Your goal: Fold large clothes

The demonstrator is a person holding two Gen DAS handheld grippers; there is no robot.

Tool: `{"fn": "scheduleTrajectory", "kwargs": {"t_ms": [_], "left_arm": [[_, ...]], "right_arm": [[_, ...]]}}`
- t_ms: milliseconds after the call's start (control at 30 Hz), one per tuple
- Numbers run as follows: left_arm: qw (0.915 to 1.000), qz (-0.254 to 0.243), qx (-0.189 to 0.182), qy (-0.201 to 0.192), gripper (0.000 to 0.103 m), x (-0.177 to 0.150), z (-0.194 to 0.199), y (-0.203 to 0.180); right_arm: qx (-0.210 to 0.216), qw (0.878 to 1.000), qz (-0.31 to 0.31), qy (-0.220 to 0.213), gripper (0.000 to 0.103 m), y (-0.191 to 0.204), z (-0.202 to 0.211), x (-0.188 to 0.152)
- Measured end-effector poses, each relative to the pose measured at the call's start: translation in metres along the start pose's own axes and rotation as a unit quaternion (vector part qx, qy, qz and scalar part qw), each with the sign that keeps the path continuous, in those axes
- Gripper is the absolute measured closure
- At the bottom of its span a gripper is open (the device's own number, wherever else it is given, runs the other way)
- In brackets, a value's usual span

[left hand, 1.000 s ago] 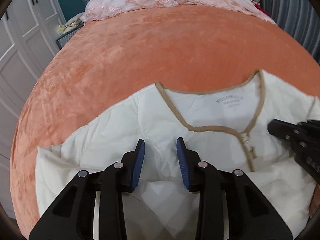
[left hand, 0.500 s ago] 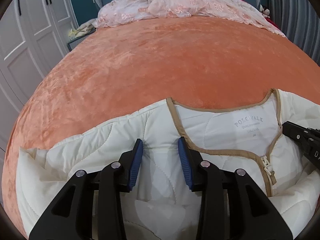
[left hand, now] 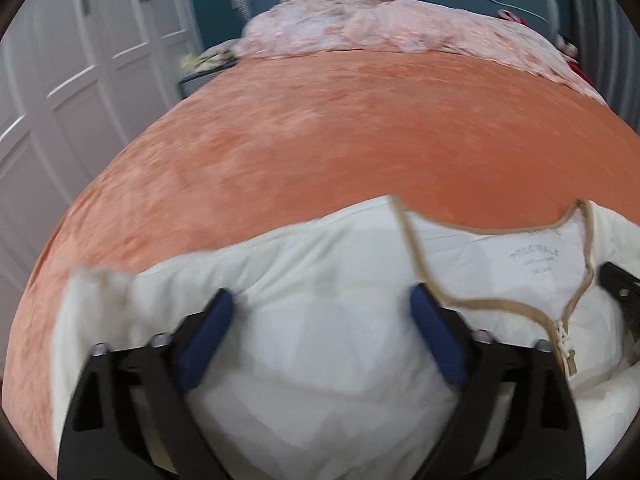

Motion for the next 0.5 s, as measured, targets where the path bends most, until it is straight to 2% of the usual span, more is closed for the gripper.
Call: {"fn": "scheduleTrajectory", "kwargs": {"t_ms": [33,67,133,200,233,300,367,433,500], "left_arm": [[0.9999,0.011,0.005,0.003,0.011,-0.002,0.008,0.008],[0.9997,0.023,0.006,0.007,0.011,-0.005,0.017,0.017],[0.9983,0.051,-0.027,0.008,0.011,-0.015,0.047,0.040],[0.9974,0.053,-0.048,0.004,0.011,-0.033,0.087,0.063],[0.9971,0.049,-0.057,0.009,0.011,-0.043,0.103,0.072],[0.9943,0.044,-0.091,0.033,0.010,-0.073,0.138,0.095],[0.9889,0.050,-0.119,0.073,0.010,-0.113,0.173,0.122],[0.9846,0.060,-0.129,0.102,0.010,-0.146,0.197,0.144],[0.9782,0.085,-0.135,0.133,0.010,-0.183,0.221,0.167]], "right_arm": [[-0.030,0.999,-0.017,-0.029,0.097,-0.011,0.023,0.002],[-0.037,0.998,-0.037,-0.045,0.090,-0.019,0.041,0.002],[0.003,0.995,-0.081,-0.064,0.090,-0.041,0.091,-0.008],[0.015,0.996,-0.075,-0.056,0.089,-0.058,0.130,-0.025],[0.018,0.997,-0.063,-0.046,0.086,-0.073,0.161,-0.043],[0.024,0.998,-0.051,-0.024,0.073,-0.096,0.206,-0.074],[0.021,0.998,-0.053,0.009,0.053,-0.121,0.246,-0.109],[0.020,0.996,-0.065,0.051,0.047,-0.144,0.283,-0.151],[0.021,0.992,-0.083,0.088,0.046,-0.162,0.309,-0.189]]}}
Point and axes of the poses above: each gripper's, at about its wrist camera, not at the fingertips, and z roughly against the way its jaws point, y to its left, x to its top, the point moved 5 cm from there along -z, roughly the way its jaws point, and after that the axes turned 3 degrees about -y, right-handed, at the moved point
